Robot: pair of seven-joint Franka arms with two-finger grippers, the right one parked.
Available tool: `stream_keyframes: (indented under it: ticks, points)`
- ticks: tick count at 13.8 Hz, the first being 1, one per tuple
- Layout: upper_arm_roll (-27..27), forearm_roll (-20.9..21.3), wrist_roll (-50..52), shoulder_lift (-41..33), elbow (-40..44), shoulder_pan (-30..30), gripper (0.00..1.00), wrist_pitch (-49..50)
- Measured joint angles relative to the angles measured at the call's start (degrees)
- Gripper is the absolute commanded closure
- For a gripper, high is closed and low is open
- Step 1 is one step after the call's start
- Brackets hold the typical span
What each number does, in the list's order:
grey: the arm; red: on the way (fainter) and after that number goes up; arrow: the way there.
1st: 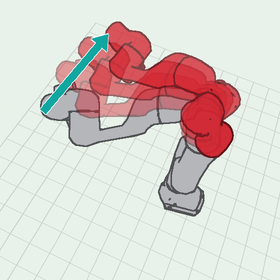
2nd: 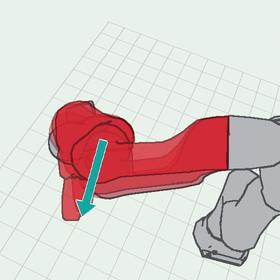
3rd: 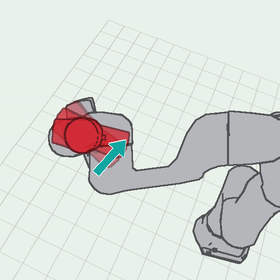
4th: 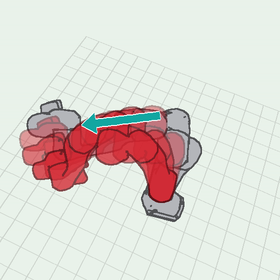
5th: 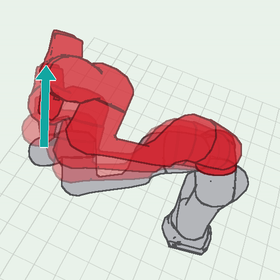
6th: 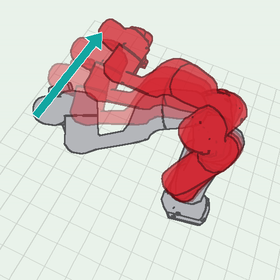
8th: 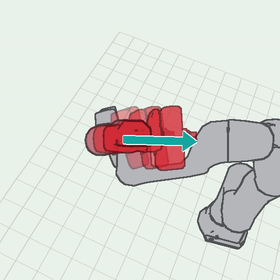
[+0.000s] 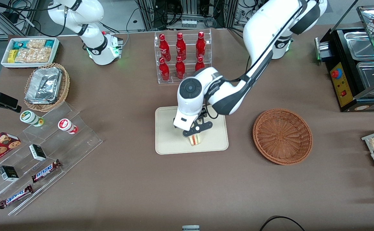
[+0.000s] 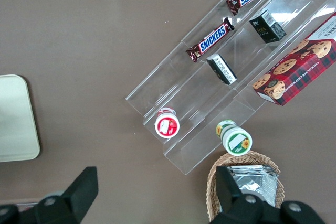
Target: Place sandwich from basket to tray
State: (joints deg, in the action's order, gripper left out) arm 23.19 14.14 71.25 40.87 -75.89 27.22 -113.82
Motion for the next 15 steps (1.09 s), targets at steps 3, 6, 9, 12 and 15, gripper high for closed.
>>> stream_keyframes:
  ticks: [3,6,9,12,15]
  points:
    - [-0.3,2.3,-0.5,-2.4,-0.2,-0.5,0.00,4.9]
    - [-0.5,2.5,-5.4,-4.1,-0.5,-4.2,0.00,8.3]
    - [-0.5,2.4,-13.8,-7.5,-3.3,-10.4,0.00,8.7]
    - [-0.4,1.8,-21.2,-11.3,-7.0,-15.0,0.00,8.7]
    - [-0.4,0.4,-27.6,-15.1,-10.3,-18.6,0.00,8.9]
